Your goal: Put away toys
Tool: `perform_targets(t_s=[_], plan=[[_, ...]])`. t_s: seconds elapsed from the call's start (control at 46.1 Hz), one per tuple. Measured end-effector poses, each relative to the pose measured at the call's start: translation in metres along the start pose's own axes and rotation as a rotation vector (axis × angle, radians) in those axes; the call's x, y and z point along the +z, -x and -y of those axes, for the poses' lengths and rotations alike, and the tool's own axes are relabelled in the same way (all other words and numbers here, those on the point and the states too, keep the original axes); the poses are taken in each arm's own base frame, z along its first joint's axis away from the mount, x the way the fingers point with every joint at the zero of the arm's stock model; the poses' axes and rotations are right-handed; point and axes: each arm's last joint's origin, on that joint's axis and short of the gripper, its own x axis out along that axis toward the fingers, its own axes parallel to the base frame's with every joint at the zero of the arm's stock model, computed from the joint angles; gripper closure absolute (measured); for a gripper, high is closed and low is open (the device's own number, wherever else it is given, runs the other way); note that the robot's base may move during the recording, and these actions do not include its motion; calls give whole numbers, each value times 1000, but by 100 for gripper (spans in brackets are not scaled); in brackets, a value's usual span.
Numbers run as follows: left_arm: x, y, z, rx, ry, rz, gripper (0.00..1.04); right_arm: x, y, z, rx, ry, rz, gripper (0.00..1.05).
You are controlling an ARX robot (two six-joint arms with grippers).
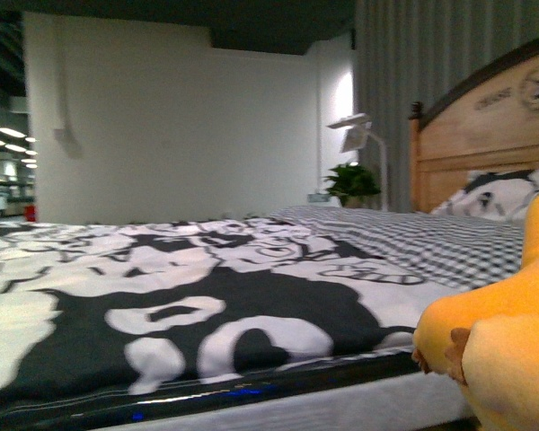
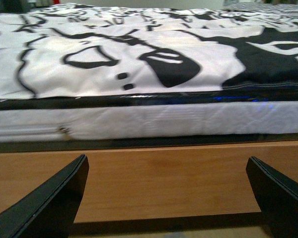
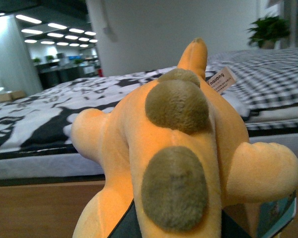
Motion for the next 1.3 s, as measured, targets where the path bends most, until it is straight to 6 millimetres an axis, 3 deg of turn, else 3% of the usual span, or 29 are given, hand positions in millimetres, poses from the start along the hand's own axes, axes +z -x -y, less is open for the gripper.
perform_targets(t_s=[1.302], plan=[[0, 0, 0, -1, 0, 0, 6, 0, 0, 0, -3, 3, 0, 97]])
